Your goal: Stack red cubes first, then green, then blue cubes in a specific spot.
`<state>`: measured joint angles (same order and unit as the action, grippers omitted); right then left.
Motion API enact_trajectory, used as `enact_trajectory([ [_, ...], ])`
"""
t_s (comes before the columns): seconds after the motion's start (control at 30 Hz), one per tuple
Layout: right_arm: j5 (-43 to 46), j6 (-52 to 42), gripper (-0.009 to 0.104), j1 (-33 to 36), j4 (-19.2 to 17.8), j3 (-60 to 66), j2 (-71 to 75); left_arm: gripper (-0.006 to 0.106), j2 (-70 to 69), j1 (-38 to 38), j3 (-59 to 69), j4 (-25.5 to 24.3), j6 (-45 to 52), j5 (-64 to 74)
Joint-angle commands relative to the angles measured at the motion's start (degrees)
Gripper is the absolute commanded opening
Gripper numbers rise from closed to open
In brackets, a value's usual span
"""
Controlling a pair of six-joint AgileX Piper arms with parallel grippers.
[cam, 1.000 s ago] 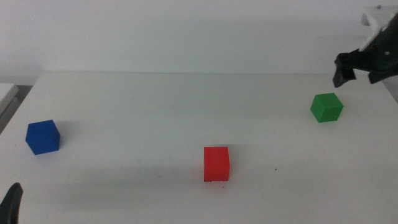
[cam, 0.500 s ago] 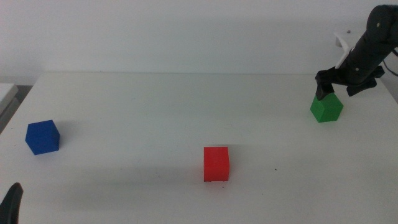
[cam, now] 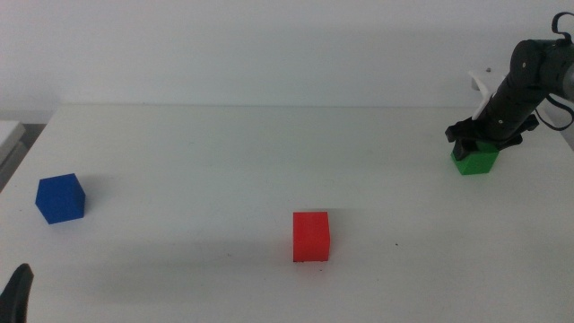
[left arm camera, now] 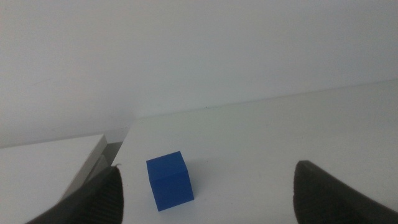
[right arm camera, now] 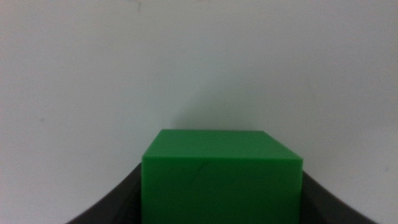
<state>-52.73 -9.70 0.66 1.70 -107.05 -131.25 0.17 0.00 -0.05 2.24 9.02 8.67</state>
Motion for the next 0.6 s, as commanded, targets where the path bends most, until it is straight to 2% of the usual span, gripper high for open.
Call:
enact_trajectory([
  [0.0,-0.97,1.12,0.003,0.48,0.12,-0.48,2.67,0.094,-0.17,0.03,0.05,0.13,0.03,-0.65],
  [0.1,-6.17,6.21,0.004,3.35,-1.7,-0.48,8.26,0.094,-0.17,0.03,0.05,0.13,0.03,-0.65],
  [0.23,-14.61,21.17,0.004,10.73,-5.89,-0.48,16.36,0.094,-0.17,0.03,0.05,0.13,0.14,-0.65],
  [0.3,-17.23,27.86,0.004,16.85,-8.95,-0.48,19.18,0.094,-0.17,0.03,0.05,0.13,-0.02,-0.65],
  [0.5,-17.23,45.33,0.004,35.65,-18.38,-0.48,20.88,0.094,-0.17,0.03,0.05,0.13,-0.02,-0.65],
  [0.57,-17.23,48.19,0.004,39.41,-16.66,-0.48,20.25,0.094,-0.17,0.03,0.05,0.13,-0.02,-0.65],
])
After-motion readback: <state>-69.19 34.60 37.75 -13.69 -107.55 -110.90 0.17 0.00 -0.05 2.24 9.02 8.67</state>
